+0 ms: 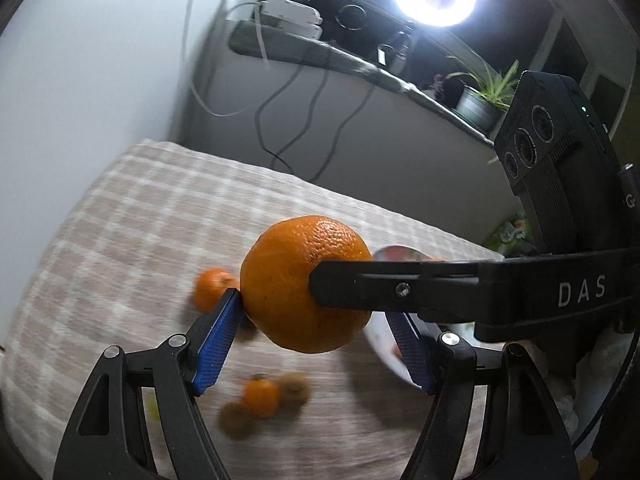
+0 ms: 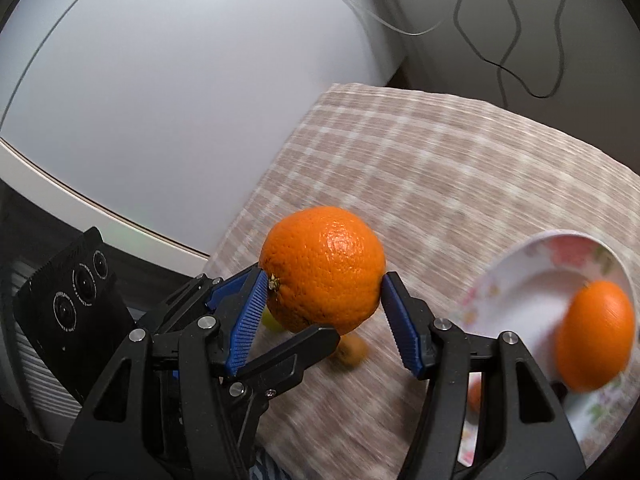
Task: Organize fruits
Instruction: 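Lift the large tangerine with the right tool toward the plate, then lower the large tangerine onto the white plate and open the right tool, then withdraw both tools from the plate toward the loose fruit, then close the right tool on the brown kiwi while the left tool grasps the green plum, then carry both fruits over the white plate and open both tools, then withdraw both tools from the plate toward the remaining fruit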
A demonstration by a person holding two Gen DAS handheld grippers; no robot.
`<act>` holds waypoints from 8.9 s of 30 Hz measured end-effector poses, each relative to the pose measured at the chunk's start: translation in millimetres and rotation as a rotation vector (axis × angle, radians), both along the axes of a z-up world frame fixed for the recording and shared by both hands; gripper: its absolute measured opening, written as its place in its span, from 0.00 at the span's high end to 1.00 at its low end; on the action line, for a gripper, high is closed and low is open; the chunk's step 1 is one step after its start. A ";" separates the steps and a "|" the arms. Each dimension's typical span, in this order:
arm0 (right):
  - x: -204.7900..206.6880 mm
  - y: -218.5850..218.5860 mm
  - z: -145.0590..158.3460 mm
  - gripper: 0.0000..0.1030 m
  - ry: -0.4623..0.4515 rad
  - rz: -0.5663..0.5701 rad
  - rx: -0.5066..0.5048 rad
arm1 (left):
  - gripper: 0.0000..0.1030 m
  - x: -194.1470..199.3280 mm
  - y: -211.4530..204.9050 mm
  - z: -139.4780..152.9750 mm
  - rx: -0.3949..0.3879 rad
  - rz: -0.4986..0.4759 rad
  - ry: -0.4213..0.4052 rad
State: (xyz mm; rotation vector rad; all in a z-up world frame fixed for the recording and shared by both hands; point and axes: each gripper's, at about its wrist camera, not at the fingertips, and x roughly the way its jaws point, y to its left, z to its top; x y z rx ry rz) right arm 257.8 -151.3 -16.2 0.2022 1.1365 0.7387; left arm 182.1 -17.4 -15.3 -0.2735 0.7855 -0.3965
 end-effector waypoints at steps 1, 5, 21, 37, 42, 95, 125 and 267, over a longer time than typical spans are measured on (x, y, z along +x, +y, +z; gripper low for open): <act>-1.3 -5.8 0.4 0.40 -0.001 -0.008 -0.004 | 0.30 0.1 -6.2 -0.2 0.000 -0.010 0.001; -4.8 -31.4 2.5 0.40 -0.003 -0.042 -0.019 | 0.30 0.1 -27.6 -1.5 -0.002 -0.046 0.007; 1.3 -95.3 -9.0 0.40 0.018 -0.129 -0.038 | 0.31 18.3 -86.0 -15.5 0.032 -0.127 0.050; 7.5 -103.0 -14.1 0.40 0.005 -0.128 -0.081 | 0.35 24.0 -95.8 -23.0 0.065 -0.137 0.083; 5.6 -101.9 -9.4 0.40 -0.031 -0.131 -0.098 | 0.35 22.5 -93.9 -16.9 0.083 -0.121 0.050; -129.4 -17.2 -7.3 0.28 -0.389 0.037 -0.108 | 0.36 -86.9 81.2 -43.8 0.032 0.142 0.008; -87.5 23.7 -69.5 0.69 -0.319 -0.074 -0.209 | 0.49 -40.1 77.6 -69.2 0.027 0.086 0.070; -141.4 -51.9 -5.8 0.41 -0.446 -0.116 -0.089 | 0.50 -76.0 22.4 -42.1 0.115 -0.002 -0.009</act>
